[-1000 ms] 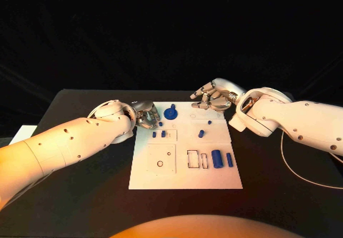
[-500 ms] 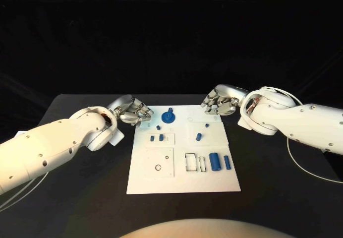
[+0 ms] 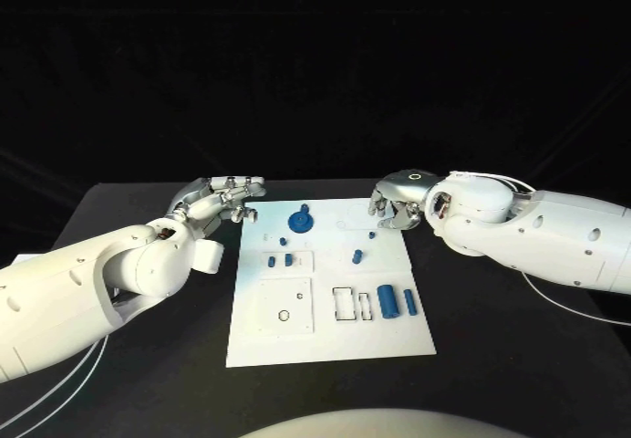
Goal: Assemble the parts on the task board
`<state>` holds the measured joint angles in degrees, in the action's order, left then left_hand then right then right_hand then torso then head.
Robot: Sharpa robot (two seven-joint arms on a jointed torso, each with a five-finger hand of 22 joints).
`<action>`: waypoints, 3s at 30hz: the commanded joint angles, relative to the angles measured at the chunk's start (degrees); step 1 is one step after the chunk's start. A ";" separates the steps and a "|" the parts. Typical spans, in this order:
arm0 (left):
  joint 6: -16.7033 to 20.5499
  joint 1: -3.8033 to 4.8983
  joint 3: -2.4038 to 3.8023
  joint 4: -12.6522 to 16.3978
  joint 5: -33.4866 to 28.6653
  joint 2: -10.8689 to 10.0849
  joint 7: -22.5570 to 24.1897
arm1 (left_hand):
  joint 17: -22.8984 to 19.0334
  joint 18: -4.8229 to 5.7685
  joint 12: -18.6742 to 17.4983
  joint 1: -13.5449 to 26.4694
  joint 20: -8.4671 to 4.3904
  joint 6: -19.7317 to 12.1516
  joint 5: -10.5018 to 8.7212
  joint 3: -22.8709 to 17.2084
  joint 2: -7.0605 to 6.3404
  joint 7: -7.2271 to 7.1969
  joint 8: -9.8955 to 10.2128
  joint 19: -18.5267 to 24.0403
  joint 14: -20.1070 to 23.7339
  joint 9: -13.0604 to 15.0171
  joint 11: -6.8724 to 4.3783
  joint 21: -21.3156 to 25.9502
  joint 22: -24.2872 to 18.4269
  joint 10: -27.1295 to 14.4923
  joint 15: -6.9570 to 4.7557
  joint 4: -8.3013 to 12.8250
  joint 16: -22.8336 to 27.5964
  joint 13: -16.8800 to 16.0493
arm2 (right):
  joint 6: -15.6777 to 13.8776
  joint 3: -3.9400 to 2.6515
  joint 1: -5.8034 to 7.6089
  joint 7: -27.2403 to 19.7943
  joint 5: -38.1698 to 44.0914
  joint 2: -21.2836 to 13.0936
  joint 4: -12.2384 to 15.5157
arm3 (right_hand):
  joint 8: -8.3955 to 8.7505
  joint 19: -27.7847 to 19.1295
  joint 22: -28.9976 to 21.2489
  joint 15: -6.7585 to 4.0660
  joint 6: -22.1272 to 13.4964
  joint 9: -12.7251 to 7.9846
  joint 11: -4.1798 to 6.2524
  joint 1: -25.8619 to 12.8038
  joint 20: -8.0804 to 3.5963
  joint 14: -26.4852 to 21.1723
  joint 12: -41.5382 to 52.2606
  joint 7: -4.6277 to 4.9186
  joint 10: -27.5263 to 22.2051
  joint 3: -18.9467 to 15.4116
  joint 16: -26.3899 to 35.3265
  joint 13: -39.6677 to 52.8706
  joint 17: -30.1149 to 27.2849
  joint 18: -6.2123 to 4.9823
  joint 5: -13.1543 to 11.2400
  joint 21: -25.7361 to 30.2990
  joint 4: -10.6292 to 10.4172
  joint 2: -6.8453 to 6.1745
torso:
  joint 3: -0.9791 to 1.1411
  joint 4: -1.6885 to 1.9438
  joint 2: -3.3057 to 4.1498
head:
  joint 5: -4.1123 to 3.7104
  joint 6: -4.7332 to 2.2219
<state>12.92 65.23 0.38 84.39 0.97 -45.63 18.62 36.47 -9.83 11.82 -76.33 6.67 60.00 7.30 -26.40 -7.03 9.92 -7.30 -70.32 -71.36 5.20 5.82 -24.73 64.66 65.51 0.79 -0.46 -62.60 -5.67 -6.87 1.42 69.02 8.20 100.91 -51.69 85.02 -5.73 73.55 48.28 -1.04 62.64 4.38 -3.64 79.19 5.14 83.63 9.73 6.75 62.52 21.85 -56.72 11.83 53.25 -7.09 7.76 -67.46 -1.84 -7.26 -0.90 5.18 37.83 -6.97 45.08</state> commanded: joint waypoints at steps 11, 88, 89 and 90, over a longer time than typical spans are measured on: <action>-0.08 -0.31 -0.03 1.99 -7.55 -1.18 4.02 | -0.88 -0.64 0.76 0.04 -0.06 0.11 0.06 0.69 0.47 -0.19 -0.41 -0.15 0.68 -0.14 -0.34 0.78 -0.45 -0.36 0.01 0.13 0.73 -0.15 | 3.69 0.10 -1.43 1.19 5.92 1.15 -0.72 | 0.70 0.15 -0.35 -0.41 0.39 -0.10 0.50 -0.23 -0.67 0.56 -1.03 -0.36 0.17 1.04 0.96 -1.96 -0.59 -0.50 -0.54 0.44 -0.13 -0.62 | 0.03 0.06 0.01 | 0.08 0.00; -0.76 -0.39 -0.18 2.30 -6.79 -1.80 2.26 | -1.05 -0.59 1.61 -1.12 -0.08 -0.74 0.24 1.49 1.04 0.12 -0.58 -0.67 0.57 -0.39 -0.10 1.64 -1.38 -1.60 0.11 0.90 0.60 -0.27 | -6.04 -0.43 -3.92 -1.42 -1.22 2.36 -1.90 | -0.22 2.46 3.15 -0.72 5.61 1.22 0.93 0.55 -0.88 1.77 -2.00 -0.52 7.42 6.09 -0.12 -6.91 0.22 0.15 -2.09 -1.90 2.34 2.54 | 0.07 -0.10 -0.09 | 0.12 0.64; -0.78 -0.39 -0.18 2.25 -6.79 -1.78 2.25 | -1.05 -0.59 1.61 -1.12 -0.08 -0.74 0.24 1.49 1.04 0.12 -0.58 -0.67 0.57 -0.39 -0.10 1.64 -1.38 -1.60 0.11 0.90 0.60 -0.27 | -6.33 -0.53 -3.78 -1.41 -1.54 2.05 -1.43 | -0.22 2.49 3.21 -0.71 5.63 1.24 0.91 0.49 -0.88 1.77 -2.03 -0.51 7.46 6.09 -0.13 -6.94 0.22 0.16 -2.13 -1.94 2.35 2.51 | 0.09 -0.13 -0.11 | 0.11 0.63; -0.79 -0.39 -0.18 2.21 -6.79 -1.76 2.24 | -1.05 -0.59 1.61 -1.12 -0.08 -0.74 0.24 1.49 1.04 0.12 -0.58 -0.67 0.57 -0.39 -0.10 1.64 -1.38 -1.60 0.11 0.90 0.60 -0.27 | -6.56 -0.62 -3.61 -1.39 -1.86 1.74 -0.94 | -0.22 2.49 3.21 -0.70 5.64 1.25 0.90 0.46 -0.87 1.77 -2.05 -0.50 7.47 6.09 -0.15 -6.95 0.23 0.16 -2.15 -1.94 2.34 2.49 | 0.09 -0.12 -0.11 | 0.07 0.59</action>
<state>12.94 64.83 0.17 86.62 -6.13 -47.50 20.72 35.47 -9.79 13.10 -77.12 6.45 59.76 7.29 -25.15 -6.25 10.10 -7.51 -70.53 -70.57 4.88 5.82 -23.43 63.32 64.29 0.85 0.50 -61.90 -5.86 -10.50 0.89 65.20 7.13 100.81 -49.74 83.41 -5.74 75.73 51.44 -1.45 67.87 5.51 -2.76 79.64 4.22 84.04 7.69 6.24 69.61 27.54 -56.53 4.91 53.51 -7.08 5.83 -69.26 0.57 -5.26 -0.82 5.09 37.74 -6.83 45.71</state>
